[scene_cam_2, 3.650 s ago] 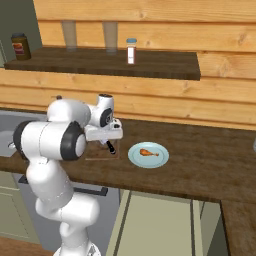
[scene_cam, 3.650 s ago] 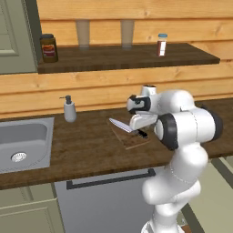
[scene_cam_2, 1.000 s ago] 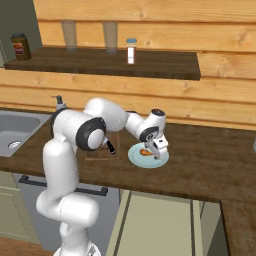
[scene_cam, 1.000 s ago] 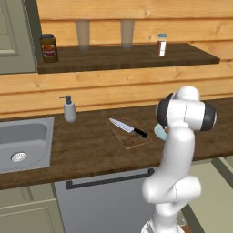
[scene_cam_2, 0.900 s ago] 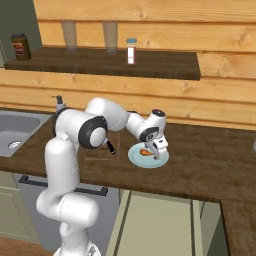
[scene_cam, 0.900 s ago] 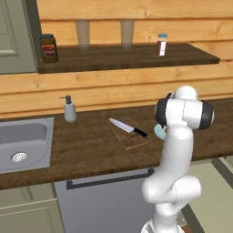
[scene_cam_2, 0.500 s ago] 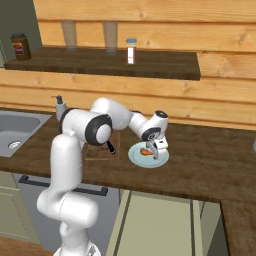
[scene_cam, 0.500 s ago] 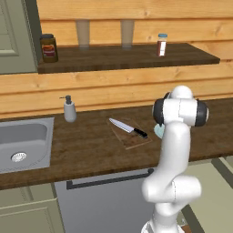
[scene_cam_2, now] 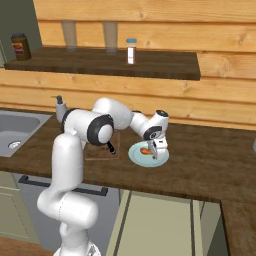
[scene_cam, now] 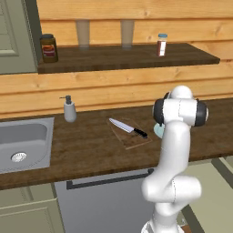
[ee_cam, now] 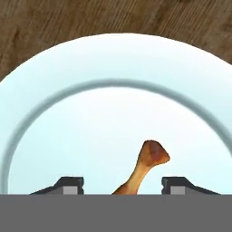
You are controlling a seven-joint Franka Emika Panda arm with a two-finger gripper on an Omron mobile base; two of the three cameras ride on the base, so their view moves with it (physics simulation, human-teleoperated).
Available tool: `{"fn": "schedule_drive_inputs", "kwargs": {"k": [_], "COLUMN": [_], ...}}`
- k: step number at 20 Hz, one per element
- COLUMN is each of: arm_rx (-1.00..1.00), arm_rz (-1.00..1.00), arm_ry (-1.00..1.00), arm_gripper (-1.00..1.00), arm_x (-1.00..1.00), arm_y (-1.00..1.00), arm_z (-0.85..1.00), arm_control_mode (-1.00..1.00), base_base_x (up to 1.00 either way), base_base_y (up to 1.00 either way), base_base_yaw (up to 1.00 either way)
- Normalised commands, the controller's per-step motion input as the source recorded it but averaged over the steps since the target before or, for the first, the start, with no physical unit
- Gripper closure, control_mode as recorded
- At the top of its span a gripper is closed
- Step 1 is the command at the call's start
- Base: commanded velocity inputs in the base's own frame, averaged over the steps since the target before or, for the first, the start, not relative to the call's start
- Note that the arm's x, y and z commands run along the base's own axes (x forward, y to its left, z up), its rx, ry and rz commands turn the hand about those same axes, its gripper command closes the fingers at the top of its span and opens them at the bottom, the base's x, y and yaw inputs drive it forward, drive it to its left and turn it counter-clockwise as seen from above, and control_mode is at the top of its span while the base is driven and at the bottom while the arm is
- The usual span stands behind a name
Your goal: Pick up the knife from the drawer and place it on the cutting board. Then place the meat from the plate to the cutting board.
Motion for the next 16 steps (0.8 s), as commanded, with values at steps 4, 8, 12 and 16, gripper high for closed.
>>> {"fn": "schedule_drive_inputs", "kwargs": {"k": [4,8,12,16], "arm_rx": [0.00,0.00,0.00,0.00], "arm_rz": [-0.08,-0.08,-0.07,-0.02], "arm_ry": [0.00,0.00,0.00,0.00], "arm_gripper": [1.00,1.00,1.00,1.00], "arm_x": [-0.04,-0.12,-0.25,-0.41], "arm_y": [0.26,0.24,0.14,0.00], "arm_z": [-0.30,-0.09,0.08,0.66], "arm_control_mode": [-1.00,-1.00,-1.00,-1.00], "base_base_x": [0.00,0.00,0.00,0.00], "base_base_y": [0.00,0.00,0.00,0.00], "base_base_yaw": [0.00,0.00,0.00,0.00]}}
